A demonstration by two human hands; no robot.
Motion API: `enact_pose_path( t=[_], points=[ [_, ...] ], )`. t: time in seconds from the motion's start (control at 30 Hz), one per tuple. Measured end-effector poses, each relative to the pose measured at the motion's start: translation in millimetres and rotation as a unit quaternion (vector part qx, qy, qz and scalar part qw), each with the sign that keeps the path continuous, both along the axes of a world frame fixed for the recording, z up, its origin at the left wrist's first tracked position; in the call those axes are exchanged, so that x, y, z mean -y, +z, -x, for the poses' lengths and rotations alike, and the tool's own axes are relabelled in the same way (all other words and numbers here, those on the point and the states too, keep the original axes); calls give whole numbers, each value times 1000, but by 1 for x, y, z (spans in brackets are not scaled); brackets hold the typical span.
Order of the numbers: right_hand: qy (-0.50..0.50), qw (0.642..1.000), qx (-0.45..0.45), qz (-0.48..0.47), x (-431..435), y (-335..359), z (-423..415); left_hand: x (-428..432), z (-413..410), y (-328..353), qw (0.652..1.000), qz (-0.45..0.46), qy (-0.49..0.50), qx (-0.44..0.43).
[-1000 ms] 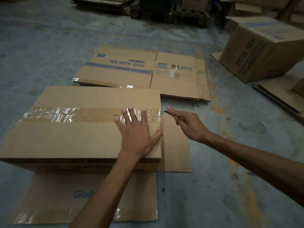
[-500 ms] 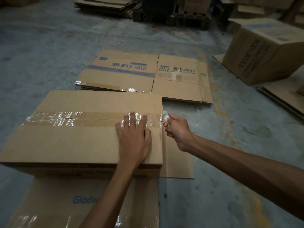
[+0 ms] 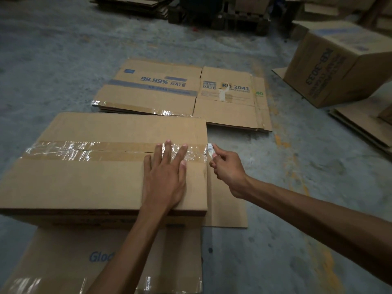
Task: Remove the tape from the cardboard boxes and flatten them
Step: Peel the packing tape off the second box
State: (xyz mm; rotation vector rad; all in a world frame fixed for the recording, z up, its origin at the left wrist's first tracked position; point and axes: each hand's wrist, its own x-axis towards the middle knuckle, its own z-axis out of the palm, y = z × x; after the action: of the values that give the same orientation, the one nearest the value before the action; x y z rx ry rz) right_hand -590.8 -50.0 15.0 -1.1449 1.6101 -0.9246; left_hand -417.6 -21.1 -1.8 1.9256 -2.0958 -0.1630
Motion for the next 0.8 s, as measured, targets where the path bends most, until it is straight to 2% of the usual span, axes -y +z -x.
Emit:
enact_pose_path(
  t=[0.3, 0.8],
  points=[
    [32, 999, -24, -6, -20, 15, 2, -1, 0, 1, 1000, 13, 10, -12],
    [9, 999, -10, -35, -41, 16, -1, 0, 0, 2, 1000, 4, 9, -22]
  ],
)
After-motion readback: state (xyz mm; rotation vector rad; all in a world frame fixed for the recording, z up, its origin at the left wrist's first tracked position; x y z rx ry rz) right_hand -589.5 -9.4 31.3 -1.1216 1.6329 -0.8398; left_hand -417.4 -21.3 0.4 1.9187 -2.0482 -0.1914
